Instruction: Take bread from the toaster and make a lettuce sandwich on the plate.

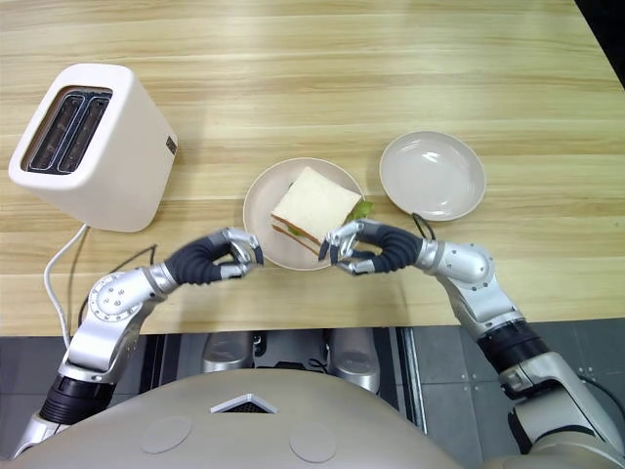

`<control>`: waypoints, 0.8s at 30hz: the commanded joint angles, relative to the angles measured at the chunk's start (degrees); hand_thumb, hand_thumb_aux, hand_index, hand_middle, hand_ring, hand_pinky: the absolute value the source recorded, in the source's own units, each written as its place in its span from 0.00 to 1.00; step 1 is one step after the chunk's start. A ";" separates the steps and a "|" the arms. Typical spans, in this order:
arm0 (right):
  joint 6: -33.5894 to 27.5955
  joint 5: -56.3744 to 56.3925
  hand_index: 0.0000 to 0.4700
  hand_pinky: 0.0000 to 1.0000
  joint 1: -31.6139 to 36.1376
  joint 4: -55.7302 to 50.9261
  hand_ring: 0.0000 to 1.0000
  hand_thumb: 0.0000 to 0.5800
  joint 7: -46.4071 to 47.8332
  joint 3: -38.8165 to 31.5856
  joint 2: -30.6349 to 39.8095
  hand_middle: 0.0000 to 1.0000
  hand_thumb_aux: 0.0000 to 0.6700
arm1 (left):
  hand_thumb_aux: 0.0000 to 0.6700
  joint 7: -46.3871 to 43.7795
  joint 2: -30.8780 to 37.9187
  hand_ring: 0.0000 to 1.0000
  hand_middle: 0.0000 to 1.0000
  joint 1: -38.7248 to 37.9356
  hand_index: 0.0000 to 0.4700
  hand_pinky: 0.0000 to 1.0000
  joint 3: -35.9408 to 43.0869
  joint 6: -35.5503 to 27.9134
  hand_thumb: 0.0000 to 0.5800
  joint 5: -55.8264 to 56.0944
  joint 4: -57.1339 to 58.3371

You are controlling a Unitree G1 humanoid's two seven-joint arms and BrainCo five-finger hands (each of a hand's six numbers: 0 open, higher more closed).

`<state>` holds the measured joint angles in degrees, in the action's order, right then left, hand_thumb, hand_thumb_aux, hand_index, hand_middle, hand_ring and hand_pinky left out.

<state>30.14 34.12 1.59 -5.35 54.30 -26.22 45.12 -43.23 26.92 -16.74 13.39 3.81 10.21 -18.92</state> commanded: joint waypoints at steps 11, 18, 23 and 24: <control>-3.77 -21.11 0.98 1.00 -1.33 -6.78 1.00 1.00 5.22 4.00 -2.18 1.00 1.00 | 1.00 1.11 3.70 1.00 1.00 2.99 0.98 1.00 9.90 3.94 1.00 -17.29 7.06; 4.58 -42.00 0.98 1.00 3.91 -17.16 1.00 1.00 -7.22 3.29 -6.37 1.00 1.00 | 1.00 9.71 2.41 1.00 1.00 9.97 0.98 1.00 15.66 6.60 1.00 -33.82 16.72; 8.17 -50.35 0.98 1.00 8.01 -23.56 1.00 1.00 -15.14 2.82 -9.63 1.00 1.00 | 1.00 16.04 1.31 1.00 1.00 14.59 0.98 1.00 17.87 7.42 1.00 -41.63 25.50; 8.67 -51.94 0.98 1.00 8.92 -24.72 1.00 1.00 -16.93 2.78 -10.18 1.00 1.00 | 1.00 17.66 1.09 1.00 1.00 15.70 0.98 1.00 17.96 7.44 1.00 -43.02 27.21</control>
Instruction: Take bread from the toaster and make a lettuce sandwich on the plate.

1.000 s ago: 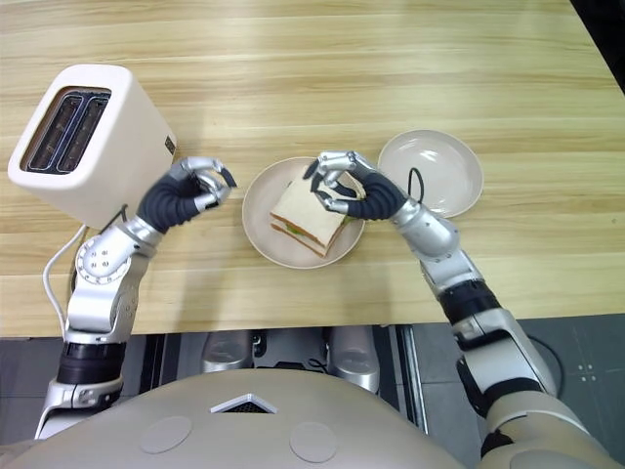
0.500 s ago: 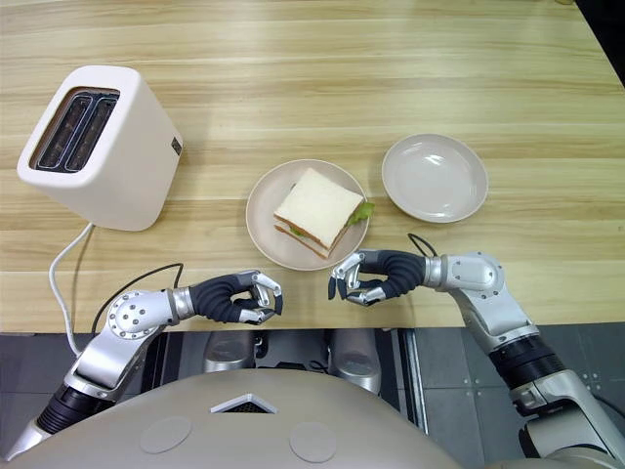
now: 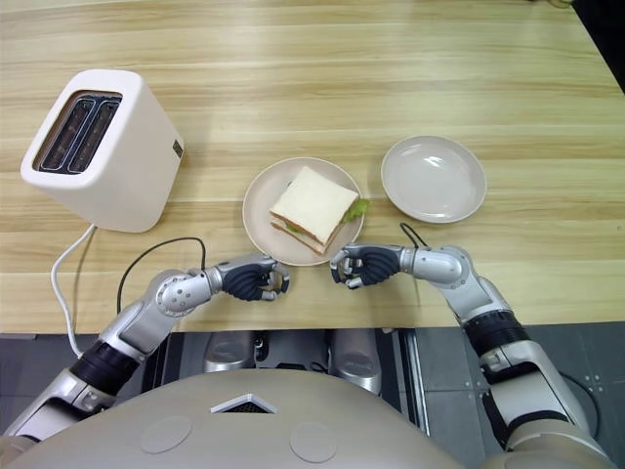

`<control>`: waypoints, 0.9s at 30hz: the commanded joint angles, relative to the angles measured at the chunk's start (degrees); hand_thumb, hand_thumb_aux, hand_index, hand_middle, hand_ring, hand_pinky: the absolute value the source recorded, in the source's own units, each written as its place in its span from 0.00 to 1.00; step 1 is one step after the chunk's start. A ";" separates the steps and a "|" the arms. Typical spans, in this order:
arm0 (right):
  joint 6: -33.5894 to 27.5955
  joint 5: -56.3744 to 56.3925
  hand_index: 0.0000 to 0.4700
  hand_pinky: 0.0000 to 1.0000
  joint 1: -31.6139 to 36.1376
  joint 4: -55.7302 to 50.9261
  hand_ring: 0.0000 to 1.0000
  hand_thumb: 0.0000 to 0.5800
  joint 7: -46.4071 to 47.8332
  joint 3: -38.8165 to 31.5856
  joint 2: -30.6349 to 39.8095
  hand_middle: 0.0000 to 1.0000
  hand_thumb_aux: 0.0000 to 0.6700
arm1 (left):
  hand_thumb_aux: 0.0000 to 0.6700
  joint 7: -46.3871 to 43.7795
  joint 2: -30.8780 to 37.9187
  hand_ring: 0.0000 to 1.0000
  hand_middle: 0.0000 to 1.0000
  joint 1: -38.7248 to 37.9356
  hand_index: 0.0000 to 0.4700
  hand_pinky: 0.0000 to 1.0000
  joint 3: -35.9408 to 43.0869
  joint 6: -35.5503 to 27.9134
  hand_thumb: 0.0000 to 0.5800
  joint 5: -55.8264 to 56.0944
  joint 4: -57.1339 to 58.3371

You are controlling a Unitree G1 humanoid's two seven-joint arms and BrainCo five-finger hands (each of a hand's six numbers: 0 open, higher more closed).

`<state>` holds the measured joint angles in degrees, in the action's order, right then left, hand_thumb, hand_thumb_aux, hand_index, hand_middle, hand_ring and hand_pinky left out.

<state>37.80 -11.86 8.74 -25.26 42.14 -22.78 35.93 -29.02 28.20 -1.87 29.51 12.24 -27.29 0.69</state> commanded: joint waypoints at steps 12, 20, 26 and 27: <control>5.20 -21.83 0.98 1.00 19.04 -27.00 1.00 1.00 -24.68 -5.04 -8.65 1.00 1.00 | 1.00 19.45 -5.60 1.00 1.00 18.79 0.98 1.00 -1.29 0.25 1.00 -8.26 33.88; -0.68 -26.52 0.98 1.00 29.79 -46.27 1.00 1.00 -34.96 -7.57 -14.55 1.00 1.00 | 1.00 23.12 -13.18 1.00 1.00 29.51 0.98 1.00 -2.79 5.60 1.00 -5.25 56.00; 1.23 -24.06 0.98 1.00 31.69 -49.75 1.00 1.00 -37.44 -5.56 -16.42 1.00 1.00 | 1.00 25.63 -14.80 1.00 1.00 32.29 0.98 1.00 -5.19 9.38 1.00 -2.36 60.09; 3.20 -22.92 0.98 1.00 31.43 -49.28 1.00 1.00 -38.85 -4.52 -16.31 1.00 1.00 | 1.00 26.37 -14.47 1.00 1.00 31.94 0.98 1.00 -5.90 10.30 1.00 -1.89 59.22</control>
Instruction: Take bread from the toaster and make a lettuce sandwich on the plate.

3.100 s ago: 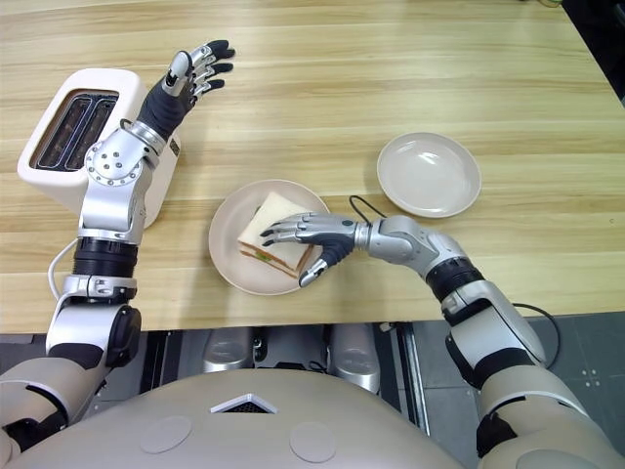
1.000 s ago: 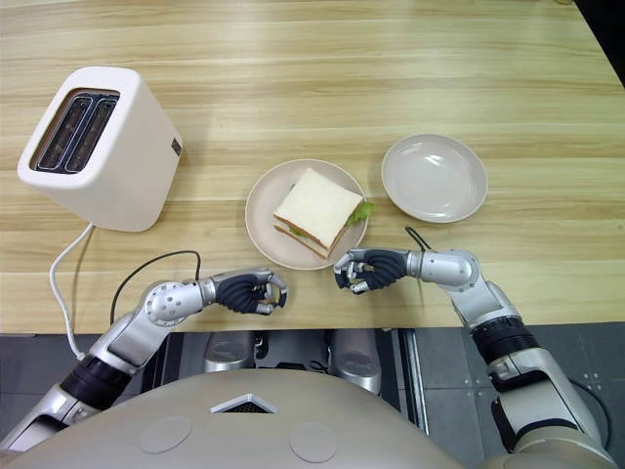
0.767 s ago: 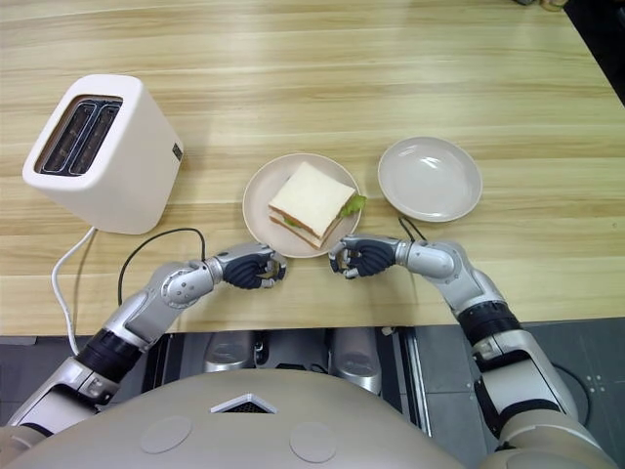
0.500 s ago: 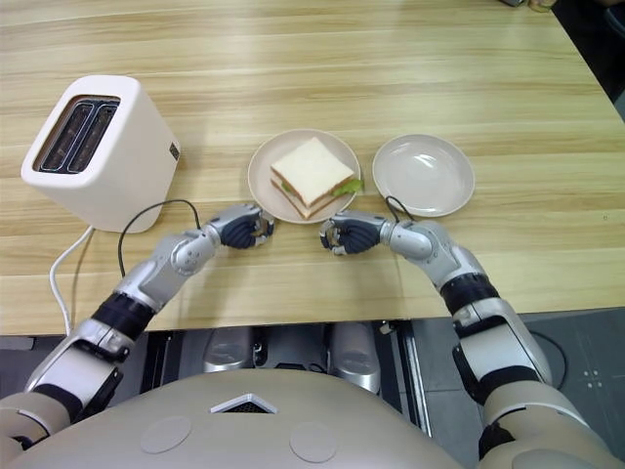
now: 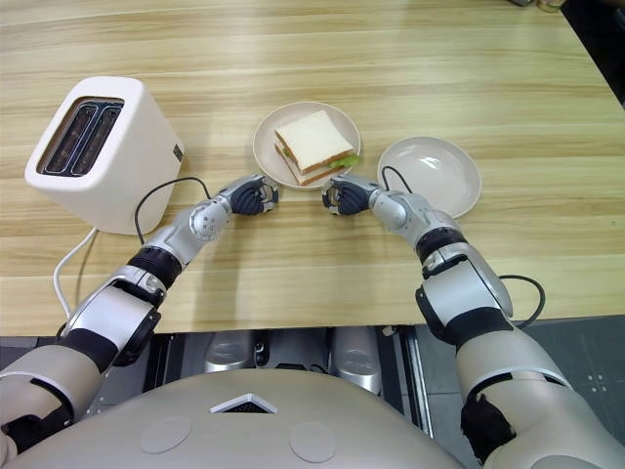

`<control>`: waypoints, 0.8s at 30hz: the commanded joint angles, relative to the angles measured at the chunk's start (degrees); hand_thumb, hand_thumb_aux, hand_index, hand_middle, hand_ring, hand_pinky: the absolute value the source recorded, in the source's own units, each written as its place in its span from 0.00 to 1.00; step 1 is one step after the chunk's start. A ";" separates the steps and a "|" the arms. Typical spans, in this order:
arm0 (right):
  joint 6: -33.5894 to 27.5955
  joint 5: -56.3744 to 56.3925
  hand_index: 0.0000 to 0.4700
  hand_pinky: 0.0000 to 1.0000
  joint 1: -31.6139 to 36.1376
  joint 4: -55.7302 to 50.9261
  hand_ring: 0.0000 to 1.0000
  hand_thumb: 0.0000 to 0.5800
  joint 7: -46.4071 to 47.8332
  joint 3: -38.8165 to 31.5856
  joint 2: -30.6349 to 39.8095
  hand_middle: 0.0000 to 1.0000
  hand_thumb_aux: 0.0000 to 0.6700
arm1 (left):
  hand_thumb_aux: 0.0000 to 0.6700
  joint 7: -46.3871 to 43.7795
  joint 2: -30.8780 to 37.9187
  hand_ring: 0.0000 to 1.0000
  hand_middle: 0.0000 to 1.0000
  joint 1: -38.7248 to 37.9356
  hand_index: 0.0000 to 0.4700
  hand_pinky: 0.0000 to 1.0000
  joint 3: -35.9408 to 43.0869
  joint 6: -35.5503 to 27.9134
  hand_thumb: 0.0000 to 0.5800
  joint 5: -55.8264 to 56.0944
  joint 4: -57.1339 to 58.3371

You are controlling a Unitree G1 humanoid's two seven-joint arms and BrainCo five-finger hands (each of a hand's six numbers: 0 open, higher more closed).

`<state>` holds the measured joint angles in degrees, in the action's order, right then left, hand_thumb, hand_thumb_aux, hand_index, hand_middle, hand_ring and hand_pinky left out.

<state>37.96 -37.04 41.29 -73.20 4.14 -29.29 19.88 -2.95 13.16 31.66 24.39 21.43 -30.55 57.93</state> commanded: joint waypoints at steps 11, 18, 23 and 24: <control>24.19 24.13 0.00 0.00 -14.50 17.68 0.00 0.00 2.13 15.14 0.52 0.00 0.00 | 0.00 3.75 4.27 0.00 0.00 -22.42 0.00 0.00 -12.27 2.40 0.00 11.18 -37.44; 20.87 25.89 0.00 0.00 -23.64 35.62 0.00 0.00 0.48 17.41 -3.32 0.00 0.00 | 0.00 3.44 0.15 0.00 0.00 -30.49 0.00 0.00 -14.08 0.98 0.00 14.60 -51.25; 18.65 33.04 0.00 0.00 -25.19 39.46 0.00 0.00 1.97 18.72 -8.54 0.00 0.00 | 0.00 3.74 -2.34 0.00 0.00 -31.33 0.00 0.00 -13.38 3.56 0.00 14.68 -51.89; 18.37 35.27 0.00 0.00 -25.28 39.45 0.00 0.00 2.37 19.25 -9.60 0.00 0.00 | 0.00 3.89 -3.11 0.00 0.00 -31.09 0.00 0.00 -13.72 4.14 0.00 15.67 -51.37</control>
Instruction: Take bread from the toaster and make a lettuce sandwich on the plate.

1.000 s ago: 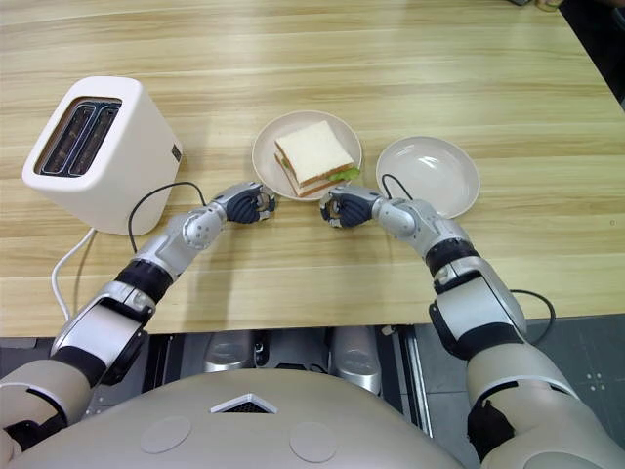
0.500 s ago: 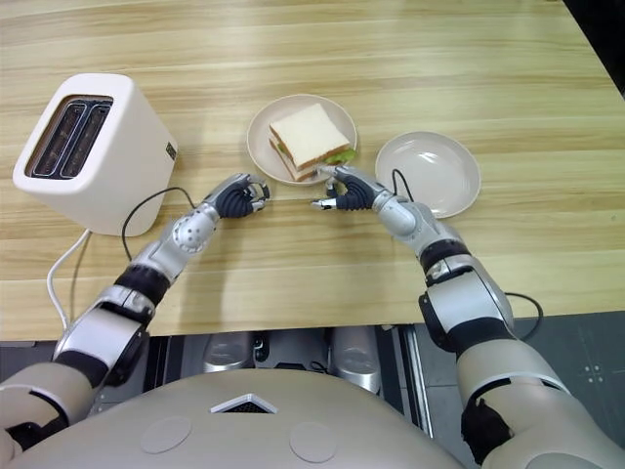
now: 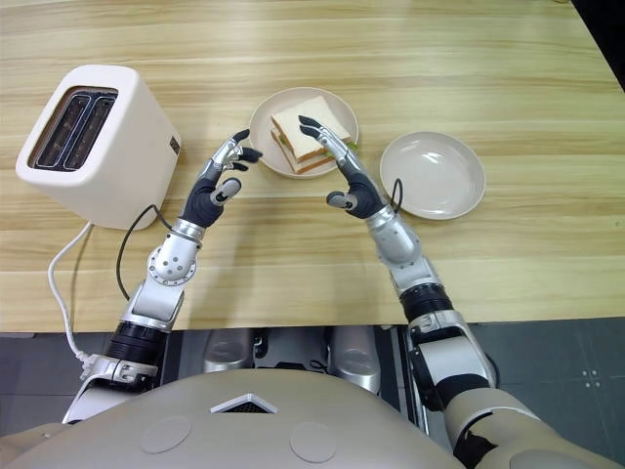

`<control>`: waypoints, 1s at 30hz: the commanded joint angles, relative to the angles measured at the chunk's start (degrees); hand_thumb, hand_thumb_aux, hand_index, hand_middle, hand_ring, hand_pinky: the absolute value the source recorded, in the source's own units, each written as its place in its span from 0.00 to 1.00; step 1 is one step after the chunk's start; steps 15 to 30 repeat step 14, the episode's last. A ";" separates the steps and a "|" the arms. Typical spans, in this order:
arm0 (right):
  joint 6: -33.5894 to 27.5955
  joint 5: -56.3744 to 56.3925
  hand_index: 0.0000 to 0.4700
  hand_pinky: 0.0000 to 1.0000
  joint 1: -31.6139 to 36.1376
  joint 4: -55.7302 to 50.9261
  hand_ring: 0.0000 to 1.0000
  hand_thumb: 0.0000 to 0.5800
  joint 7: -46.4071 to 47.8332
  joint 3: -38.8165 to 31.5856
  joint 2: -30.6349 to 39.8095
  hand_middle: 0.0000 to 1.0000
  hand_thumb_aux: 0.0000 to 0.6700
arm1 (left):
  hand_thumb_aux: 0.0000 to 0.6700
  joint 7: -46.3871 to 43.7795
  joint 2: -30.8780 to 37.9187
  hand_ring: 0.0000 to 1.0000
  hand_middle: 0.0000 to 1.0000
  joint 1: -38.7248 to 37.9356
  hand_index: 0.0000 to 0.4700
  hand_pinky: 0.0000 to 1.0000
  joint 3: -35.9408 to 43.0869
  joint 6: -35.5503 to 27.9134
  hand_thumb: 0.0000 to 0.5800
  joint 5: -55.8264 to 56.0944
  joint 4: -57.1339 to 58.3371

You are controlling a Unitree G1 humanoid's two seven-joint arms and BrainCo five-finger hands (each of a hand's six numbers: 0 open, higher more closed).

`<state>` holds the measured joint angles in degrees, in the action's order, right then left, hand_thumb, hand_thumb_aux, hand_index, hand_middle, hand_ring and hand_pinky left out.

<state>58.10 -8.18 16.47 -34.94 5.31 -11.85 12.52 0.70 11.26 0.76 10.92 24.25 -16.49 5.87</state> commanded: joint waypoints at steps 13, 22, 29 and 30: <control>-2.42 15.14 0.00 0.00 2.00 -5.15 0.00 0.00 5.94 9.53 -6.51 0.00 0.00 | 0.00 5.50 -5.44 0.00 0.00 0.09 0.00 0.00 -6.35 10.73 0.00 5.07 4.43; -2.22 14.71 0.00 0.00 2.07 -5.27 0.00 0.00 5.65 9.91 -6.68 0.00 0.00 | 0.00 5.77 -5.24 0.00 0.00 0.10 0.00 0.00 -6.42 11.20 0.00 4.48 4.41; -2.22 14.71 0.00 0.00 2.07 -5.27 0.00 0.00 5.65 9.91 -6.68 0.00 0.00 | 0.00 5.77 -5.24 0.00 0.00 0.10 0.00 0.00 -6.42 11.20 0.00 4.48 4.41; -2.22 14.71 0.00 0.00 2.07 -5.27 0.00 0.00 5.65 9.91 -6.68 0.00 0.00 | 0.00 5.77 -5.24 0.00 0.00 0.10 0.00 0.00 -6.42 11.20 0.00 4.48 4.41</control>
